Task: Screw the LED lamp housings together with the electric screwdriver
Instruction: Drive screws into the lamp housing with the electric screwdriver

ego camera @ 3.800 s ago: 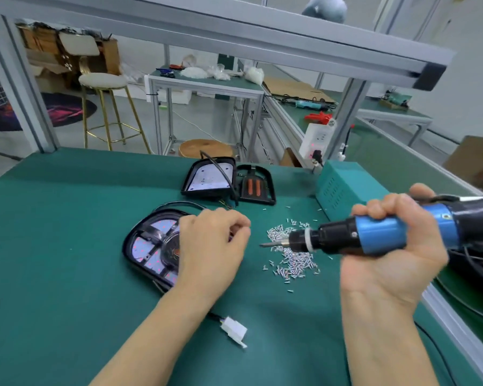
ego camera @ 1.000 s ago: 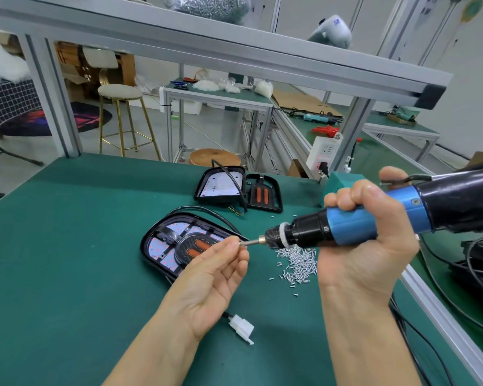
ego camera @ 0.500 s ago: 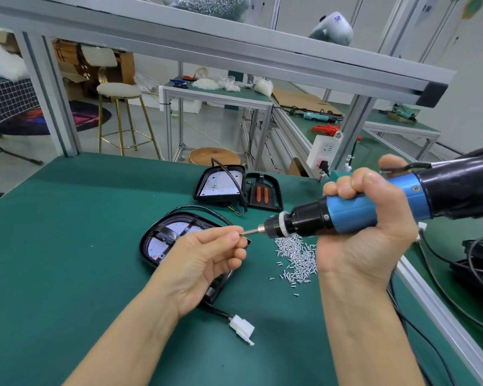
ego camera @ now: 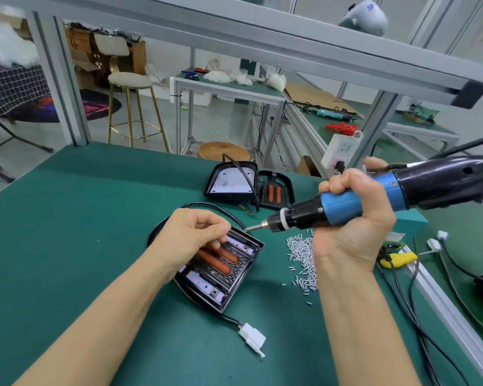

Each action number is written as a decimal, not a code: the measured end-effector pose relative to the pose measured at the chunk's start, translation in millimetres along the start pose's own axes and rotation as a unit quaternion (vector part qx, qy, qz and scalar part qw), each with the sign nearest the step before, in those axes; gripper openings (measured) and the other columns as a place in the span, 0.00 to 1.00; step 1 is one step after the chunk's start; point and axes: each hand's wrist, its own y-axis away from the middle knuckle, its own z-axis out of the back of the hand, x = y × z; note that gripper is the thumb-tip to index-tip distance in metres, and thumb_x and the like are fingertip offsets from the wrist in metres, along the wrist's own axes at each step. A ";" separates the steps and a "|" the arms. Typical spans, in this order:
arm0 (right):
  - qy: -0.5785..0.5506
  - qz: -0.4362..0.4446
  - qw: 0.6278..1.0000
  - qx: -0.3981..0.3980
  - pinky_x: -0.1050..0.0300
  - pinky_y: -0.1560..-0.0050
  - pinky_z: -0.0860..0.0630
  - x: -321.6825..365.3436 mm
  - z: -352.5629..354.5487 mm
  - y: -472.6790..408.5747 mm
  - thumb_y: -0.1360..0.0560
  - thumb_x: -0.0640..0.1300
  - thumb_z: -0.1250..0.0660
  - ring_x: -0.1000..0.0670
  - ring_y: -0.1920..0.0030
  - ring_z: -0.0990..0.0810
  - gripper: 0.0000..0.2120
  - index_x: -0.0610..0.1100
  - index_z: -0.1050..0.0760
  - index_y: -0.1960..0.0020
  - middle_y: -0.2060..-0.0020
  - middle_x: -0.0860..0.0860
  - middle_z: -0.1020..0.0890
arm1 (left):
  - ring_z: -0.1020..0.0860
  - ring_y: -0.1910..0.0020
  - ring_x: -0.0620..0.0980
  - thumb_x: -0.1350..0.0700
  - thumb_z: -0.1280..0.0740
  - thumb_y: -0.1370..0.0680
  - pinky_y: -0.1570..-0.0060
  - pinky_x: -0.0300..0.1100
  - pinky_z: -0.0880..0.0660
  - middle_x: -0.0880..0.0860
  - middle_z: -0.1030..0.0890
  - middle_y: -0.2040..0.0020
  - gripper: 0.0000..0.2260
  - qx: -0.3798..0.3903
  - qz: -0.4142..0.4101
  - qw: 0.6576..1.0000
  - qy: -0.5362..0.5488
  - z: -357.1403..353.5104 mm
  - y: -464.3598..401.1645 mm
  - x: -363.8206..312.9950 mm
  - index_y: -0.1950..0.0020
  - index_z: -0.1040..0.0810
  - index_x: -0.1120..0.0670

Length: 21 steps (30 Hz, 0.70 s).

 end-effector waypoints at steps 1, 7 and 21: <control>0.012 0.002 1.000 -0.002 0.60 0.64 0.28 -2.4 3.0 -0.5 0.33 0.31 0.39 0.53 0.73 0.28 0.12 0.44 0.30 0.53 0.73 0.52 0.28 | 0.21 0.71 0.48 0.66 0.32 0.24 0.72 0.36 0.24 0.50 0.22 0.71 0.08 -0.006 -0.002 1.000 -0.004 -1.2 0.3 1.7 0.63 0.20 0.59; 0.087 0.018 0.996 0.023 0.59 0.64 0.28 -16.4 11.8 5.8 0.34 0.30 0.39 0.51 0.72 0.27 0.14 0.43 0.31 0.52 0.74 0.52 0.26 | 0.17 0.71 0.51 0.62 0.32 0.24 0.71 0.52 0.19 0.51 0.20 0.66 0.09 -0.039 -0.061 0.982 -0.173 -20.9 -3.7 7.2 0.64 0.20 0.53; 0.152 0.017 0.987 0.042 0.57 0.63 0.29 -28.5 11.5 10.0 0.39 0.33 0.32 0.48 0.71 0.28 0.14 0.46 0.26 0.56 0.73 0.49 0.27 | 0.20 0.62 0.52 0.57 0.36 0.23 0.49 0.48 0.26 0.51 0.19 0.60 0.08 -0.019 -0.136 0.870 -0.474 -35.8 -14.2 3.8 0.57 0.18 0.54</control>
